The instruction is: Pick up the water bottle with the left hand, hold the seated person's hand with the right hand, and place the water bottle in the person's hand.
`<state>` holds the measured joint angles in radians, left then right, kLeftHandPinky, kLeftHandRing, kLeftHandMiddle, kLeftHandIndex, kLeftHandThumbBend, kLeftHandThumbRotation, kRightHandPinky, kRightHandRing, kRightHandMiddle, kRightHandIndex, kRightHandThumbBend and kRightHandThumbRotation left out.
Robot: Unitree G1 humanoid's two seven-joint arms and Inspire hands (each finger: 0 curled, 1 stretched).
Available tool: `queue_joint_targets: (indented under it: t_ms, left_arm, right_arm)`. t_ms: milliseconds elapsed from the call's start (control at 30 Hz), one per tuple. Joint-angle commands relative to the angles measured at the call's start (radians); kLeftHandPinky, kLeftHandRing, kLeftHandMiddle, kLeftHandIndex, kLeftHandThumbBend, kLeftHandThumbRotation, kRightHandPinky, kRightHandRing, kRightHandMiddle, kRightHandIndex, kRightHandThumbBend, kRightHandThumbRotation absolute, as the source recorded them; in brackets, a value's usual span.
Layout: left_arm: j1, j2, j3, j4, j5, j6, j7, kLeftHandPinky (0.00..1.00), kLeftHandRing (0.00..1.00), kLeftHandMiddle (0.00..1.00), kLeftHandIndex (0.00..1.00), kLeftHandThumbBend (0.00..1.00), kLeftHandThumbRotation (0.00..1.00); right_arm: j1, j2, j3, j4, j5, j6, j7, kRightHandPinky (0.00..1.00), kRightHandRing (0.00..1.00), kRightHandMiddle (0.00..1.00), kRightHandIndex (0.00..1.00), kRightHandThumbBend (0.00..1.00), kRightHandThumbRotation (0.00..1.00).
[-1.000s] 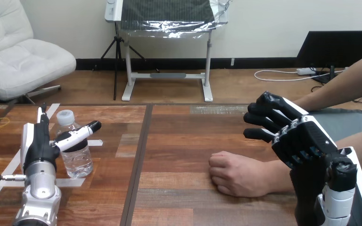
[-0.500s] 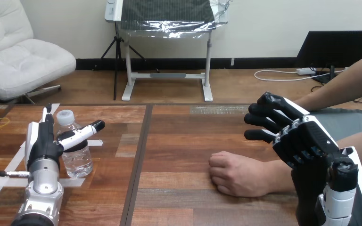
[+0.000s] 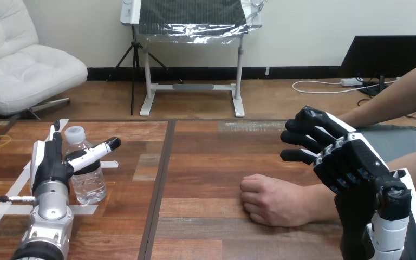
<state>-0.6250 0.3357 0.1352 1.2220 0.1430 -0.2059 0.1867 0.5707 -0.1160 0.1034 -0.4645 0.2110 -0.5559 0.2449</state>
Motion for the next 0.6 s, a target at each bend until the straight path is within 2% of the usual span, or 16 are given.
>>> queue_joint_targets:
  t_ms: [0, 333, 567]
  left_arm:
    - [-0.089, -0.003, -0.005, -0.001, -0.012, 0.011, -0.012, 0.94, 1.0, 1.0, 1.0, 1.0, 0.34]
    - [-0.103, -0.004, -0.008, 0.005, -0.025, 0.051, -0.038, 0.95, 1.0, 1.0, 1.0, 1.0, 0.35]
    - [-0.111, -0.006, -0.005, 0.005, -0.034, 0.081, -0.054, 0.96, 1.0, 1.0, 1.0, 1.0, 0.32]
  right_arm:
    - [-0.042, 0.006, -0.012, -0.016, 0.004, -0.025, 0.0, 0.69, 0.77, 0.78, 0.79, 0.8, 1.0]
    - [-0.042, 0.003, -0.012, -0.015, 0.009, -0.031, 0.003, 0.69, 0.77, 0.78, 0.79, 0.79, 1.0]
    - [-0.039, 0.0, -0.012, -0.017, 0.017, -0.031, 0.007, 0.69, 0.77, 0.79, 0.79, 0.79, 1.0]
